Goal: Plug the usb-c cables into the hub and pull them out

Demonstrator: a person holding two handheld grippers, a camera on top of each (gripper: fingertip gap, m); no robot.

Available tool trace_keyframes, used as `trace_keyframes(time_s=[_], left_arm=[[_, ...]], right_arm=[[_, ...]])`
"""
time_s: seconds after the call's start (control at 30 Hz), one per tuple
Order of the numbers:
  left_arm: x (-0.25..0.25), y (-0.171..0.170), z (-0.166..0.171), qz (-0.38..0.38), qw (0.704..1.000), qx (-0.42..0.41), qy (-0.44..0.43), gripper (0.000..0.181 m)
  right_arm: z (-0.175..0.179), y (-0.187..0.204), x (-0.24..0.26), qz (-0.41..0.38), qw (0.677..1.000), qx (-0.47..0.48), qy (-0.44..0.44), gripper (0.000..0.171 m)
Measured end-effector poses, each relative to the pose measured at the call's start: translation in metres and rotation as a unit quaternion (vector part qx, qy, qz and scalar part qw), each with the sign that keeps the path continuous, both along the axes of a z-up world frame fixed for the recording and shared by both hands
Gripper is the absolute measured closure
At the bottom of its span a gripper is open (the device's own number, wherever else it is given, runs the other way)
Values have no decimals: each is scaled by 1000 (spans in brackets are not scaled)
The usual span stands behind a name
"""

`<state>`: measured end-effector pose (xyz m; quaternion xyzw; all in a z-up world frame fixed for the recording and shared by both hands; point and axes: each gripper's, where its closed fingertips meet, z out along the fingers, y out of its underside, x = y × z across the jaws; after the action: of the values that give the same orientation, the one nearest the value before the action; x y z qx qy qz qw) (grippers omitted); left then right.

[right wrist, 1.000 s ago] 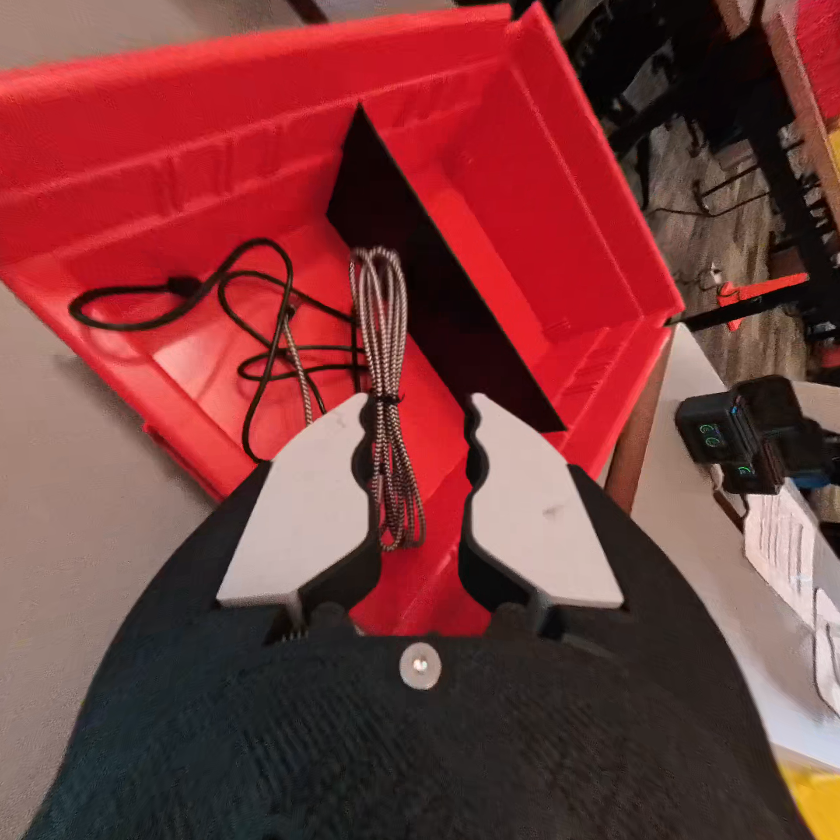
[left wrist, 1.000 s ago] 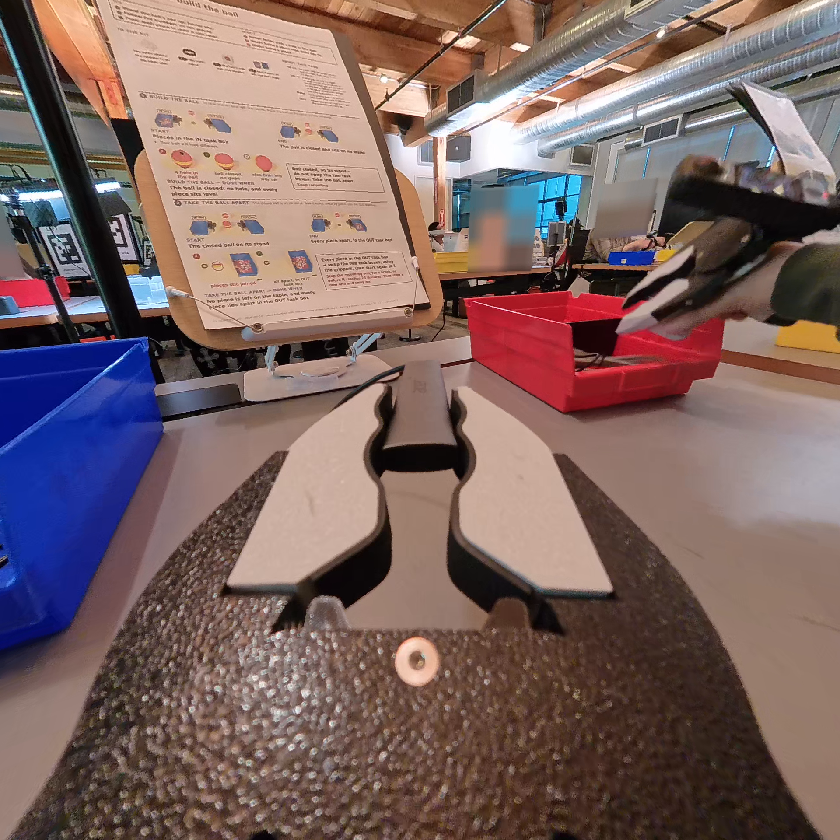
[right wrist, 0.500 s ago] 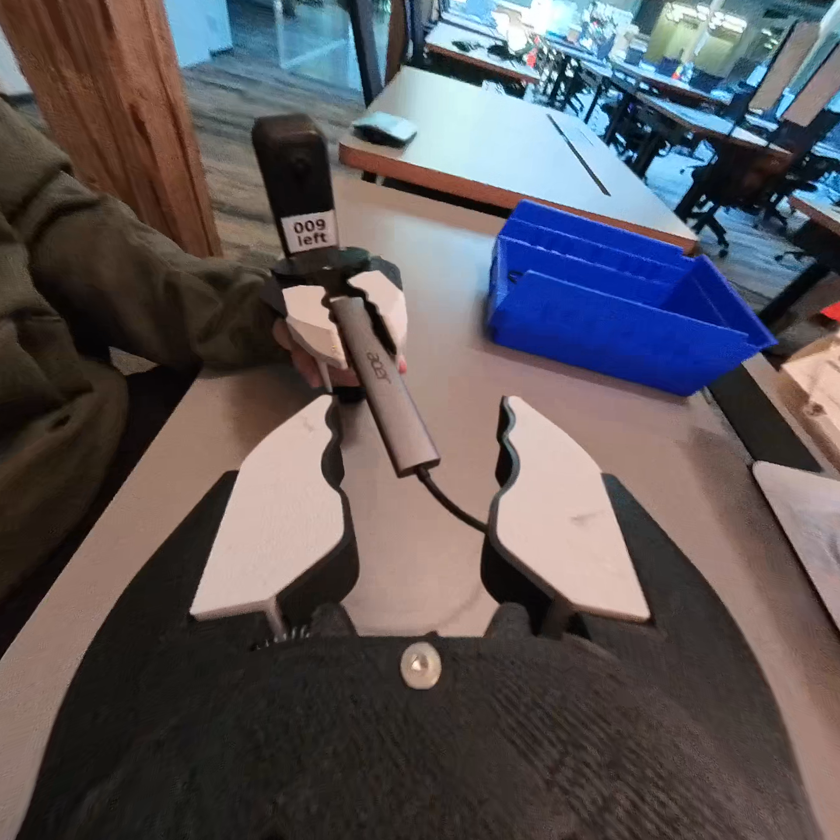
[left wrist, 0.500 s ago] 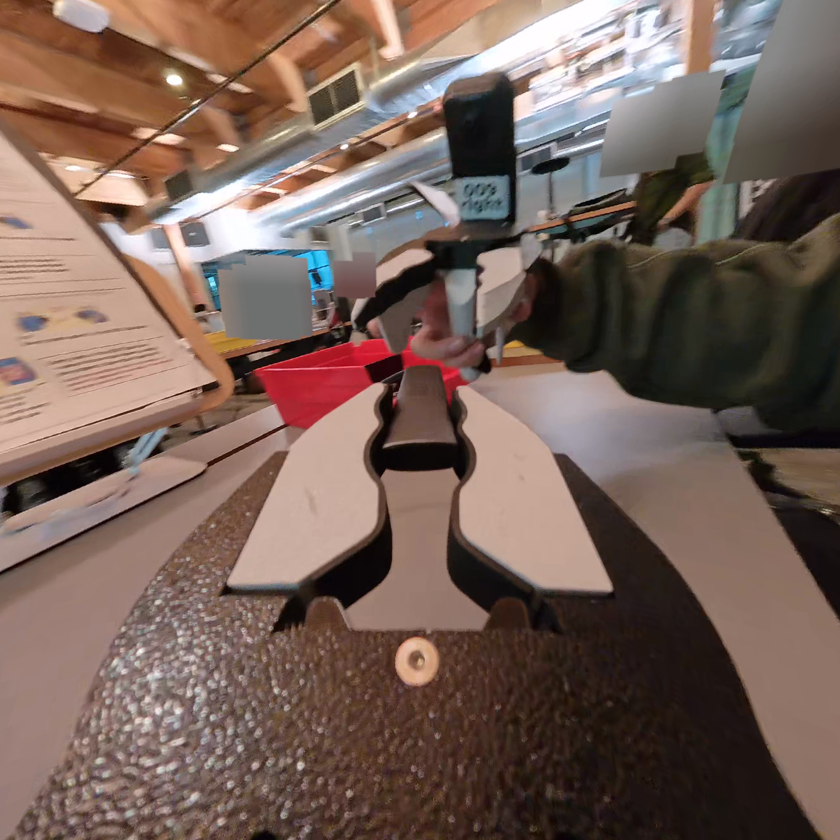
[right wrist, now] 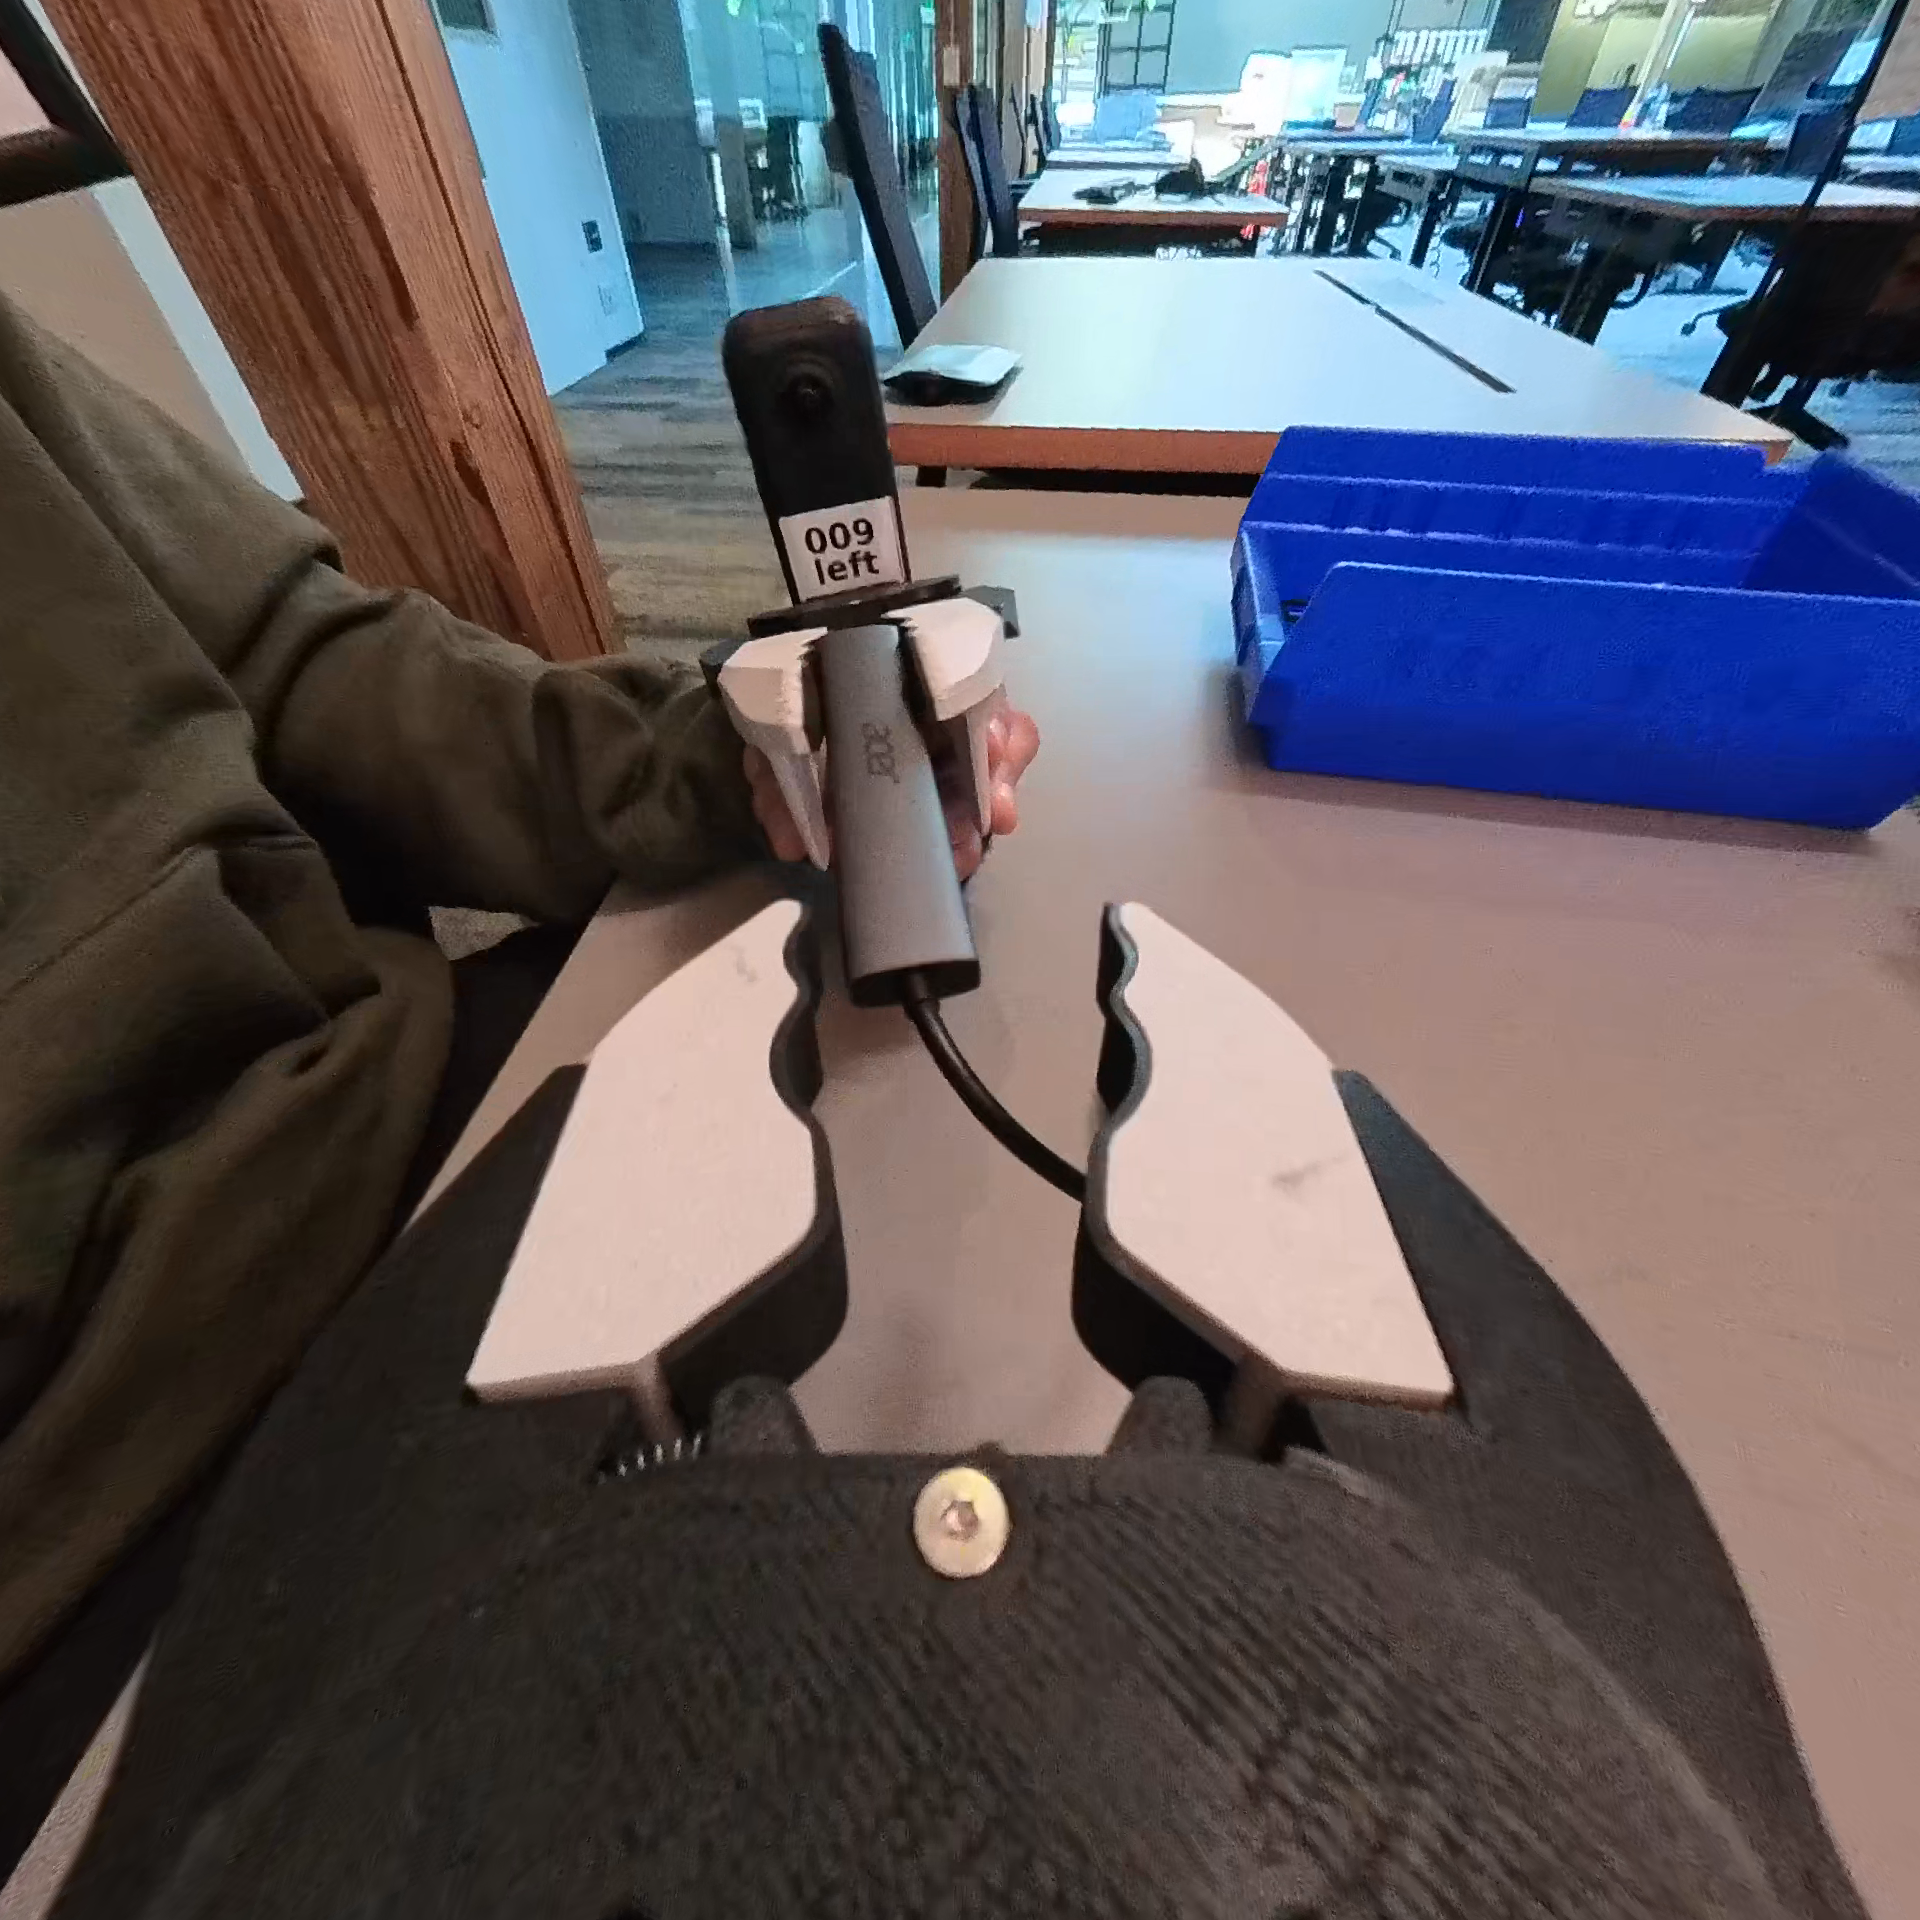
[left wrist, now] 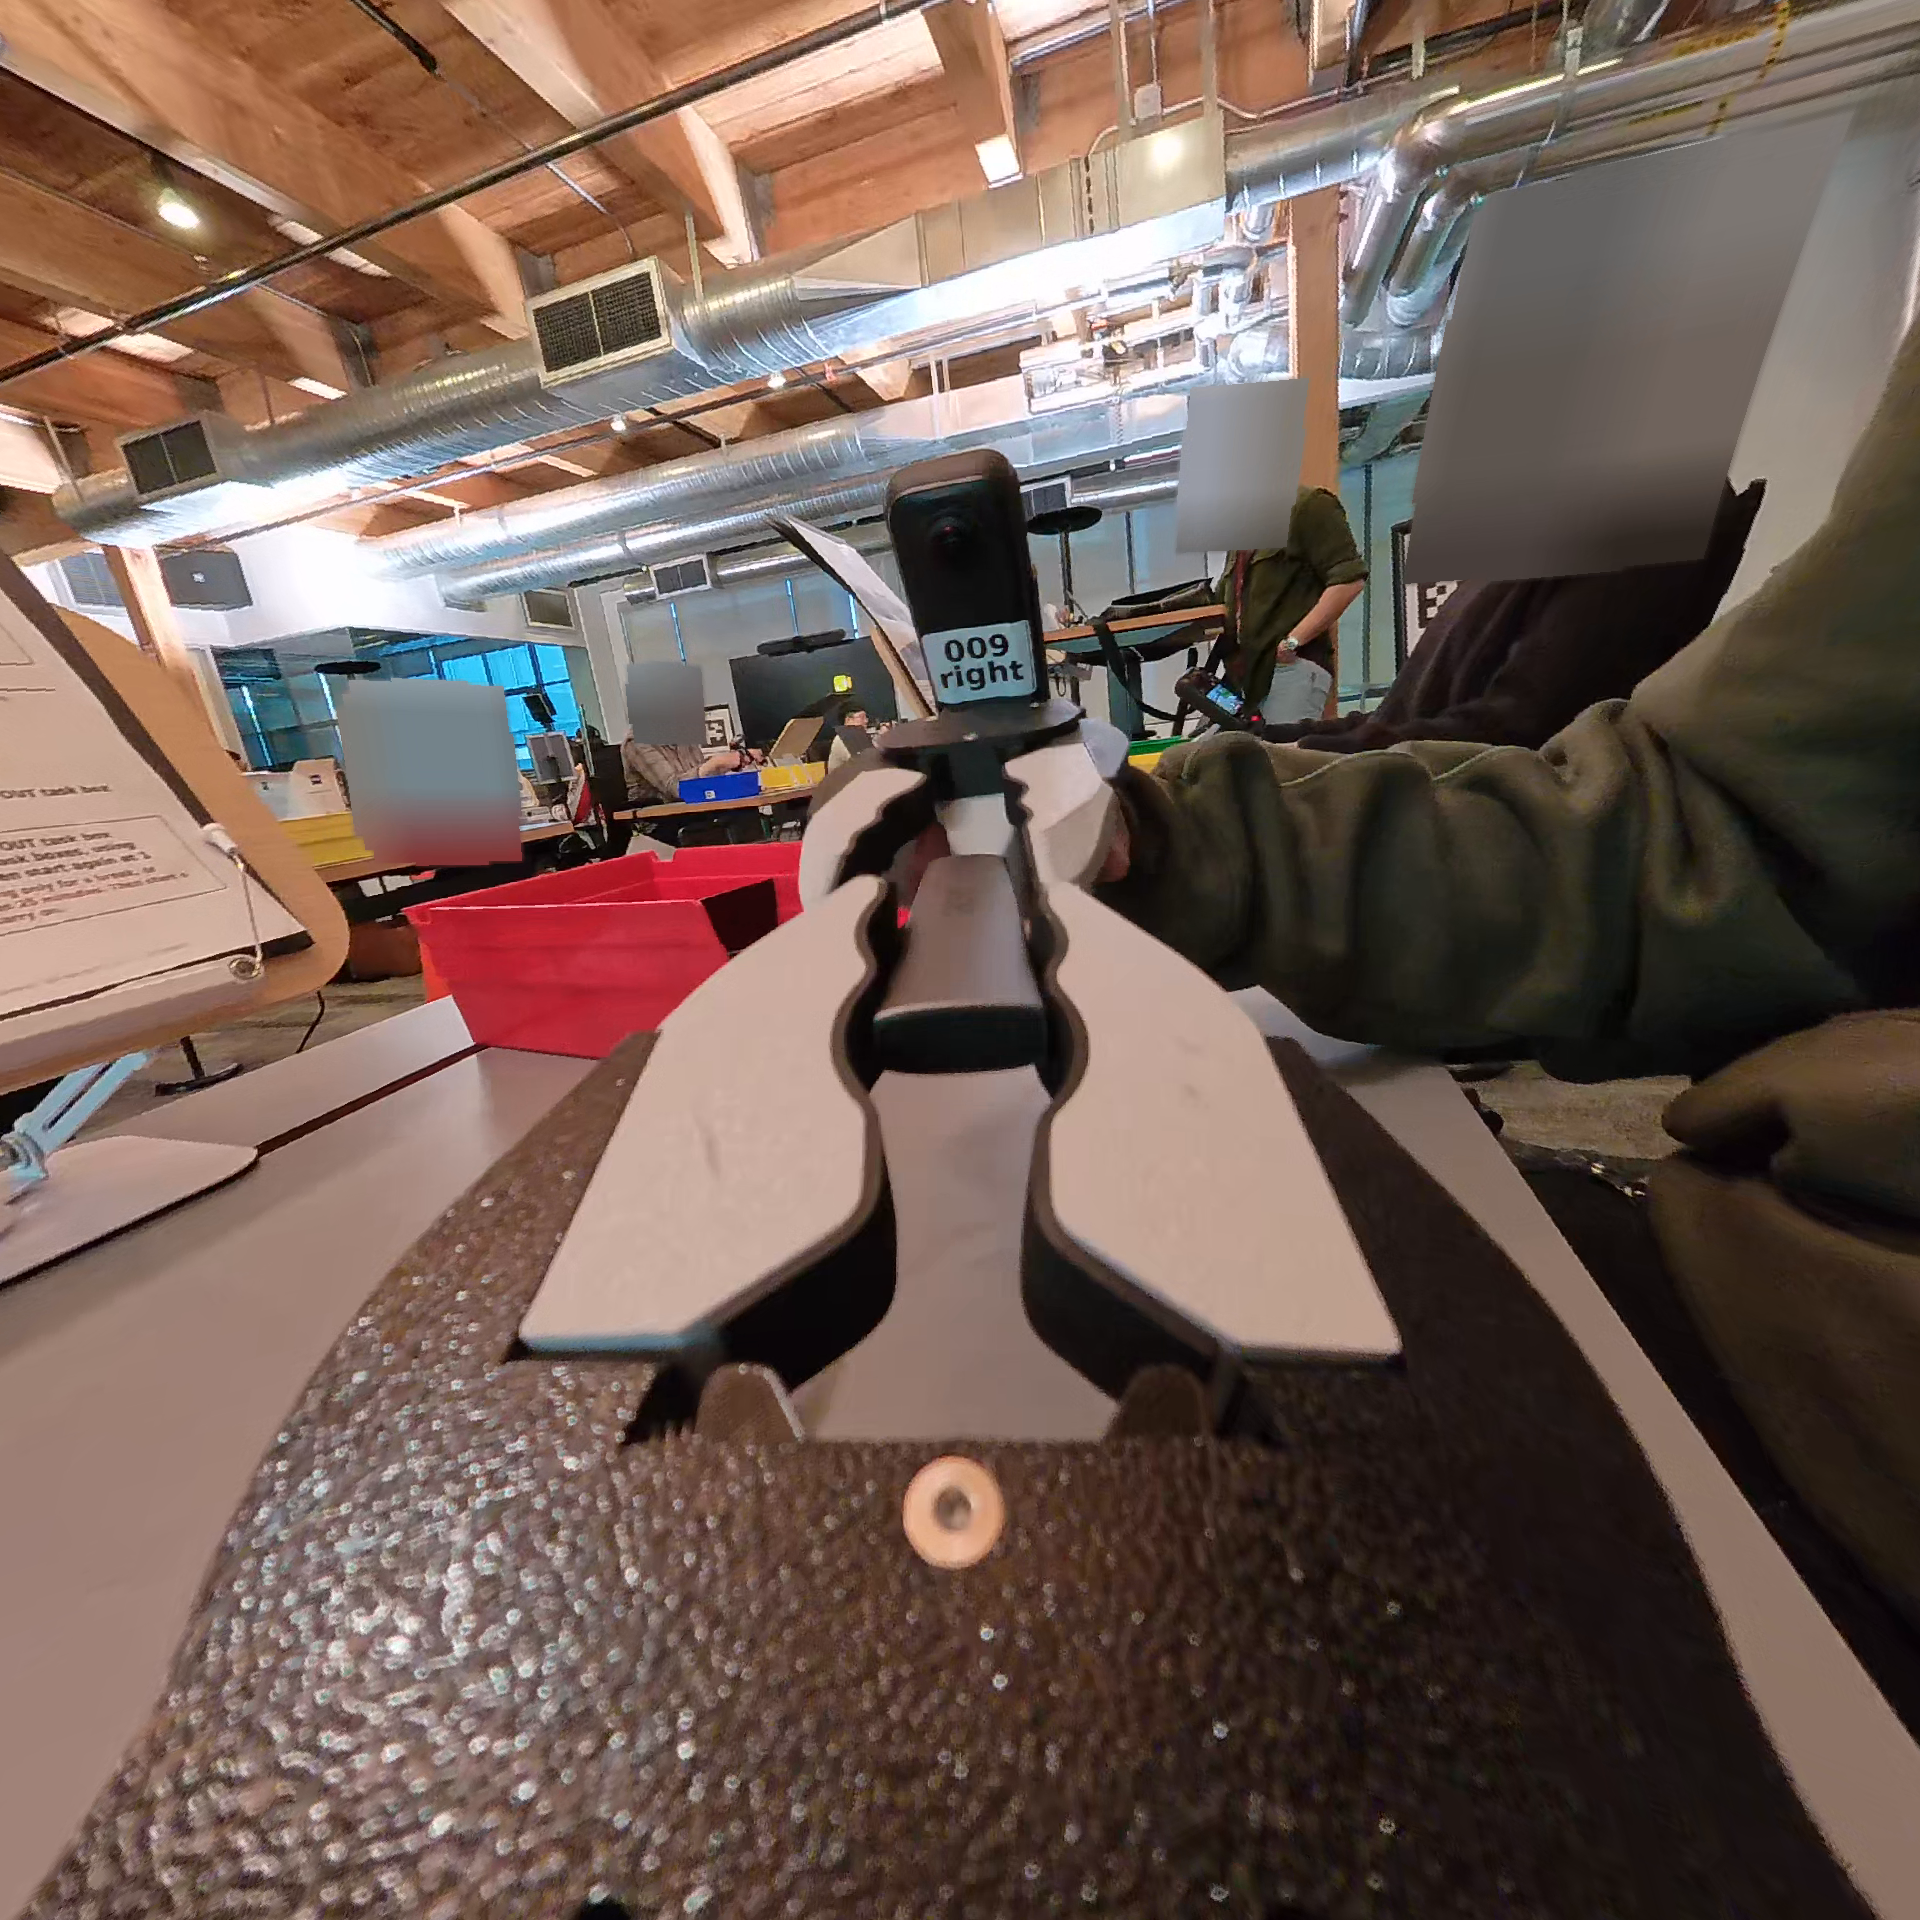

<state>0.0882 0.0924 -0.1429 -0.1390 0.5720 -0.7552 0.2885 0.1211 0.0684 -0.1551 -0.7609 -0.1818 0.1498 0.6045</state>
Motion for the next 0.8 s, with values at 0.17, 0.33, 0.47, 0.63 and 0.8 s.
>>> trace_keyframes(time_s=[0.17,0.33,0.47,0.63,0.8], left_arm=[[-3,-1,0,-13,1000,0,-3,157],[-3,5,3,-14,1000,-25,2,157],[-1,6,3,-7,1000,-26,6,157],[-3,4,3,-19,1000,-21,4,157],[-6,3,3,-28,999,-25,1,157]], right_arm=[[-1,0,-8,8,1000,2,3,117],[12,3,-3,-24,999,43,8,114],[40,-5,9,-84,992,93,-18,117],[4,0,0,-72,997,-2,-42,112],[-2,3,-4,-60,998,-10,-9,124]])
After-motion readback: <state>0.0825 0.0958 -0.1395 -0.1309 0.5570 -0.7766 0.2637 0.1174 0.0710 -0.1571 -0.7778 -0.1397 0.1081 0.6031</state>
